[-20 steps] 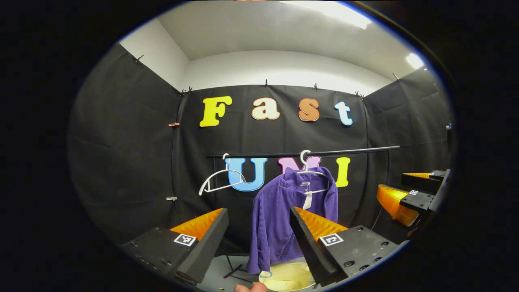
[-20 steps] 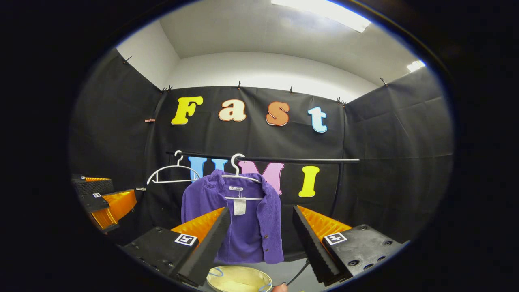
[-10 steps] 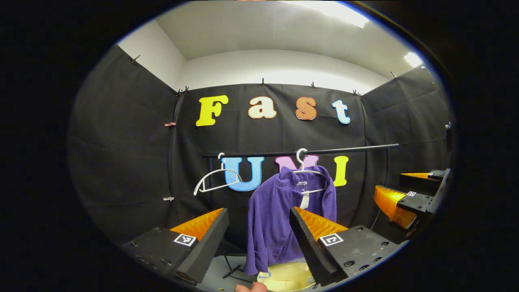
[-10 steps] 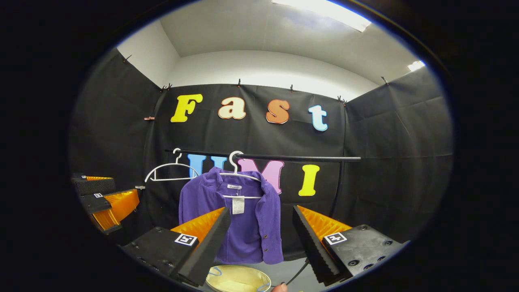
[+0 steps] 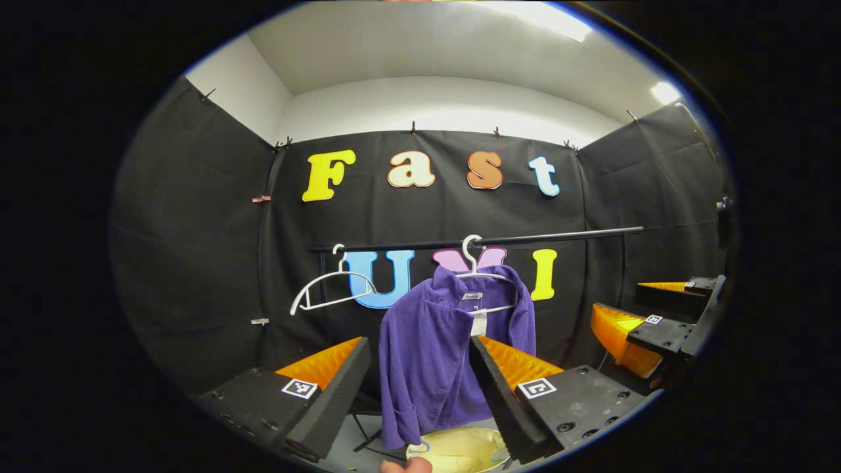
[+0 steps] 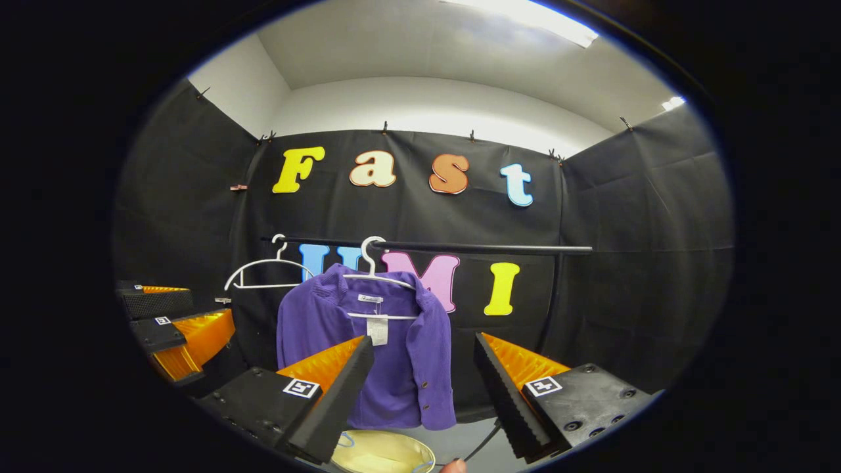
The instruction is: Grasp the clothes on the hanger with both hands and then place them into the laundry hamper below.
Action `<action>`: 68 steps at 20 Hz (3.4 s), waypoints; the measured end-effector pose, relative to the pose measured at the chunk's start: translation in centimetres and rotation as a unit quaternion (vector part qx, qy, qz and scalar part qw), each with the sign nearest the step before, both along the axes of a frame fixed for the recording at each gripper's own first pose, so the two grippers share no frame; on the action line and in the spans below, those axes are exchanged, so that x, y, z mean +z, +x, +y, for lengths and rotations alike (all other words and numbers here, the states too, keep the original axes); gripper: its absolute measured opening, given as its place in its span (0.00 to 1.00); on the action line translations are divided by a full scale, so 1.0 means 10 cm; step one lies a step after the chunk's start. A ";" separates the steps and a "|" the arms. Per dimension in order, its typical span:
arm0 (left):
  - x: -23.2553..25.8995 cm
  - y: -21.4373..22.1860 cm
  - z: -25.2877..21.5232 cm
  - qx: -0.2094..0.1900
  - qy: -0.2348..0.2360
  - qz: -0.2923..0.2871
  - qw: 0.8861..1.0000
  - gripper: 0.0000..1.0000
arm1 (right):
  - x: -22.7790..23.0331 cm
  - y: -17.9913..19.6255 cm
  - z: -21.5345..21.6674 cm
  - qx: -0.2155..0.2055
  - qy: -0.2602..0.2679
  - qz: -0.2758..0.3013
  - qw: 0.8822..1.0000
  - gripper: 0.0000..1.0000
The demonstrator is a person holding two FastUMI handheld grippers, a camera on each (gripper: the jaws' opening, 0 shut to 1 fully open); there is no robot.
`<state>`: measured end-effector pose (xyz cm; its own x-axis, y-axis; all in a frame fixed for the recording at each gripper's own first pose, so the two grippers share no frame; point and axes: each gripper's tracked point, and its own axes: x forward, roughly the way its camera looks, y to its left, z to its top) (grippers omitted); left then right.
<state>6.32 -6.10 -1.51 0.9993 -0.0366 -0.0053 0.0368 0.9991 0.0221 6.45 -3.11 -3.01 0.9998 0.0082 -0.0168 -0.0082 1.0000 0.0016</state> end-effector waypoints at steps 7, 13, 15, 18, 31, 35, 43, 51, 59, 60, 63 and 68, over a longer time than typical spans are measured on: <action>-0.15 0.59 -0.36 0.008 -0.001 0.002 1.000 0.94 | -0.33 0.62 -0.20 0.012 0.002 0.010 1.000 0.97; -0.35 1.24 -0.65 0.025 -0.002 -0.004 1.000 0.94 | -0.60 1.11 -0.43 0.016 0.002 0.006 1.000 0.97; -0.43 1.45 -0.71 0.035 0.002 -0.006 0.999 0.94 | -0.71 1.26 -0.46 0.024 0.002 0.006 1.000 0.97; -0.60 1.74 -0.80 0.050 0.012 -0.008 0.999 0.94 | -0.84 1.48 -0.45 0.043 0.005 0.000 0.999 0.97; -0.92 2.48 -0.39 0.147 0.016 -0.017 0.989 0.73 | -1.13 2.10 0.01 0.118 0.043 -0.011 0.992 0.97; -0.97 2.40 -0.27 0.144 -0.002 -0.007 0.990 0.17 | -1.20 2.25 0.22 0.106 0.074 -0.011 0.992 0.97; -0.90 2.28 -0.04 0.148 0.008 -0.001 0.989 0.12 | -1.55 2.88 -0.14 -0.030 0.064 -0.015 0.997 0.47; -0.38 2.22 0.37 0.166 0.013 -0.036 0.985 0.07 | -0.89 3.03 -0.72 -0.042 0.017 -0.099 0.994 0.13; -0.40 2.57 0.75 0.163 0.025 -0.005 0.986 0.05 | -1.18 3.34 -0.68 -0.020 -0.015 -0.050 0.998 0.13; -0.44 2.55 0.77 0.163 0.025 -0.004 0.986 0.05 | -1.29 3.32 -0.68 -0.021 -0.005 -0.039 0.999 0.10; -0.54 2.49 0.79 0.160 0.020 0.004 0.987 0.06 | -1.50 3.28 -0.69 -0.017 0.011 -0.021 1.000 0.13; -0.65 2.49 0.86 0.146 -0.005 0.036 0.989 0.06 | -1.74 3.24 -0.69 -0.004 0.030 0.022 0.999 0.13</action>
